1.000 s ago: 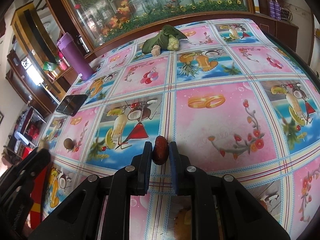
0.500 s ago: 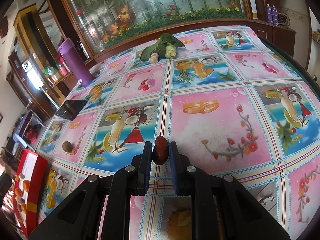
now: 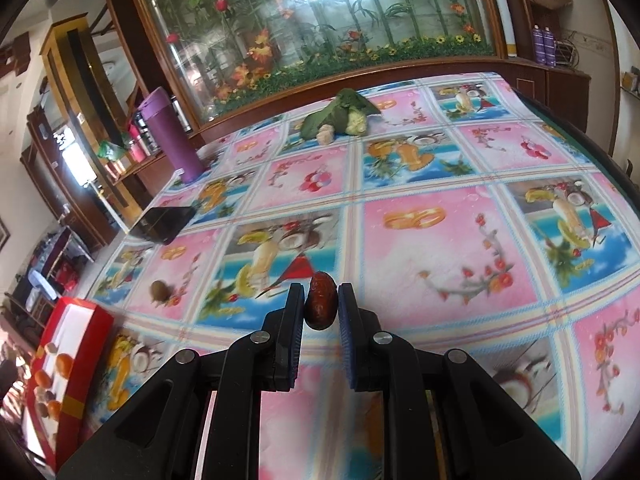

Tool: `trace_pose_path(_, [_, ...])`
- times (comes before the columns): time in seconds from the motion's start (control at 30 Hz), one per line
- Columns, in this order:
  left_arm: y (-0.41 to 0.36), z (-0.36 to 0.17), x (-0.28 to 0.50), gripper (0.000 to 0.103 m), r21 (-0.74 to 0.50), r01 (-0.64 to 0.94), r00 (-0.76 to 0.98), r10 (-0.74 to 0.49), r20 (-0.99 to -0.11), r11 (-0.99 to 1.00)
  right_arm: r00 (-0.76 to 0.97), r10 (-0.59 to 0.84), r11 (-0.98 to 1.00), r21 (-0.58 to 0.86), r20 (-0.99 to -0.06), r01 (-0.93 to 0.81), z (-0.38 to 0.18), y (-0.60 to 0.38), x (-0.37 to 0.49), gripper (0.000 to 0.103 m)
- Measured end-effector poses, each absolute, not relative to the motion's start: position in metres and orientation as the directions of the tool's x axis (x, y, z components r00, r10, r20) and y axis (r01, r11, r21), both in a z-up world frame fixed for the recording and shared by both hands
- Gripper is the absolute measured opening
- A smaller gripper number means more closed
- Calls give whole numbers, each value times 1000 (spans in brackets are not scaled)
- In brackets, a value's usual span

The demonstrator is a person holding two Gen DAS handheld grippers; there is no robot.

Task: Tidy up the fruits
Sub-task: 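Carry the held date and chunk over the tray with both grippers, then lower the date and chunk into the tray and open both grippers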

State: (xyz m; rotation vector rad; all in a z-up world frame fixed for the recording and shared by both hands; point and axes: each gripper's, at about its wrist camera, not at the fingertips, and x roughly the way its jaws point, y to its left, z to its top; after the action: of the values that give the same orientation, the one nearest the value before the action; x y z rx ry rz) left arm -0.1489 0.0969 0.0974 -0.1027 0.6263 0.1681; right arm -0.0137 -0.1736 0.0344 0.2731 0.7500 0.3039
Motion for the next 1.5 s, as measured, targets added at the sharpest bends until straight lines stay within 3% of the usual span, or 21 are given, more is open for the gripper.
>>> trace_pose_path(0.3, [144, 92, -178, 22, -64, -267, 790, 181, -586, 961, 636, 508, 860, 378, -581, -342, 50, -103, -65, 16])
trace_pose_path(0.73, [216, 85, -214, 22, -20, -418, 755, 335, -564, 908, 422, 726, 668, 412, -543, -619, 84, 31, -134, 16])
trace_pose_path(1.23, [268, 83, -226, 22, -35, -401, 749, 306, -588, 915, 314, 747, 577, 337, -586, -744, 78, 111, -178, 16])
trace_pose_path(1.33, [274, 91, -212, 22, 7, -397, 742, 325, -586, 918, 308, 739, 583, 339, -600, -738, 76, 123, -170, 16])
trace_pose_path(1.5, [286, 86, -197, 22, -59, -405, 733, 285, -618, 912, 235, 724, 566, 364, -649, -740, 64, 141, -170, 16])
